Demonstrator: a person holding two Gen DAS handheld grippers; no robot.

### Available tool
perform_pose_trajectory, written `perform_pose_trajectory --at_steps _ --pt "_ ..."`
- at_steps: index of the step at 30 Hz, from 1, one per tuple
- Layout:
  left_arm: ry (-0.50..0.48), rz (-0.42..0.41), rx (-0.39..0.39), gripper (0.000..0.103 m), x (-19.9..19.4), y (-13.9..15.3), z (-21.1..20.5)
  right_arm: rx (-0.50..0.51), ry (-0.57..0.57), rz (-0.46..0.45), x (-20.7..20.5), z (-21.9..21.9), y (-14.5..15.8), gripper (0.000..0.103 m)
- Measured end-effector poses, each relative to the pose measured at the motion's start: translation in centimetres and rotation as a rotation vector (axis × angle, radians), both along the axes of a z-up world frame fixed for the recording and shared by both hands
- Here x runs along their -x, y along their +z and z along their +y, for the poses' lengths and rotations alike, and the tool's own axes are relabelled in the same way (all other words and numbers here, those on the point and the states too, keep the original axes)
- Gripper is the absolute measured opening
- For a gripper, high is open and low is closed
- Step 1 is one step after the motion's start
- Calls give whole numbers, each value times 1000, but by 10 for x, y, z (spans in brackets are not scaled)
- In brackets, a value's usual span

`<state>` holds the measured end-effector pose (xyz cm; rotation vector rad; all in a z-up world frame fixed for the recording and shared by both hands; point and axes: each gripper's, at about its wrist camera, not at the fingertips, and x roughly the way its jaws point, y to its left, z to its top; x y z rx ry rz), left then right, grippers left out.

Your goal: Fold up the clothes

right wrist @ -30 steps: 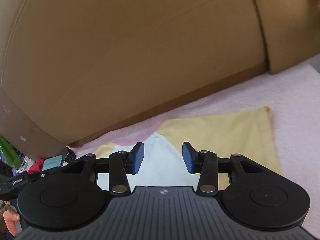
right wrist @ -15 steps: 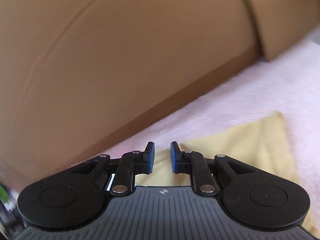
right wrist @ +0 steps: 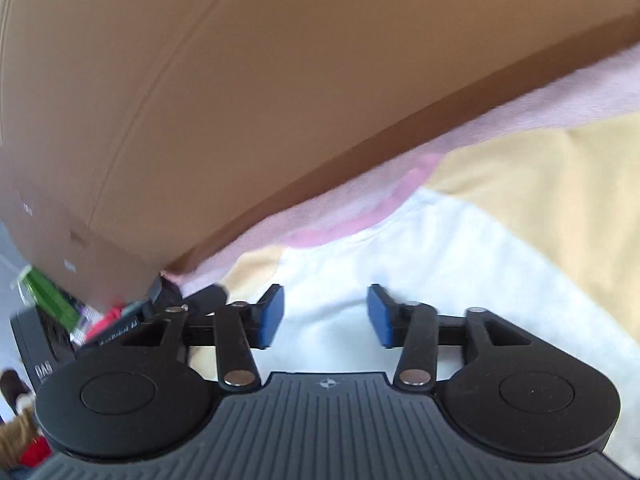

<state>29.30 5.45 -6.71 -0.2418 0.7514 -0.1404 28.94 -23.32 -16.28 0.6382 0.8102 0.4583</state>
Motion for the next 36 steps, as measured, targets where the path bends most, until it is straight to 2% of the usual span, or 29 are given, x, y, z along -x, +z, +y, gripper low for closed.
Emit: perform_pose_trajectory --at_steps 1,3,4,6,7,9,12,15,17,19,20,22,24,26,27,28,30,31,32,34,36 --pt "31 6 -13 102 0 0 8 -5 -33 0 -1 -13 -1 44" --pt "101 17 12 101 0 0 33 47 -157 -16 0 -45 2 44" --pt "124 23 31 101 1 2 41 53 -208 -18 2 -60 4 50" --pt "132 34 91 101 5 11 47 40 -302 -8 8 -83 8 53" --pt "122 37 127 101 7 16 46 17 -305 -21 10 -86 11 53" --pt "40 29 192 101 14 25 24 -17 -262 -45 13 -73 16 55" --pt "-103 11 163 102 17 27 -33 -31 -118 -64 5 -24 17 60" --pt "-89 48 112 101 -2 8 -65 5 -61 -32 -16 15 6 60" --pt "-40 52 62 100 -10 -2 -68 2 -109 -26 -28 11 -4 51" --pt "3 29 -9 100 -12 -3 -58 -21 -184 -36 -33 -14 -8 45" --pt "33 37 -28 100 -13 -4 -48 -37 -235 -30 -31 -33 -11 47" --pt "67 38 8 100 -10 -5 -21 -70 -339 -17 -27 -73 -17 32" --pt "115 61 55 100 -4 -1 2 -115 -436 11 -15 -109 -20 31" --pt "143 80 118 101 9 6 16 -114 -509 9 3 -130 -12 46" --pt "131 81 178 103 16 12 20 -104 -526 -4 13 -136 -6 61" --pt "116 82 233 103 25 16 22 -104 -492 -24 23 -131 0 68" --pt "36 100 307 103 42 18 13 -107 -415 -65 42 -120 12 75" --pt "-15 115 333 103 50 17 6 -98 -332 -66 48 -108 14 80" --pt "-74 138 349 103 57 12 -2 -73 -258 -54 52 -97 14 82" --pt "-154 198 380 103 69 -2 -16 6 -183 24 58 -79 2 81" --pt "-182 204 382 103 83 -13 -20 22 -201 2 68 -87 -4 78"
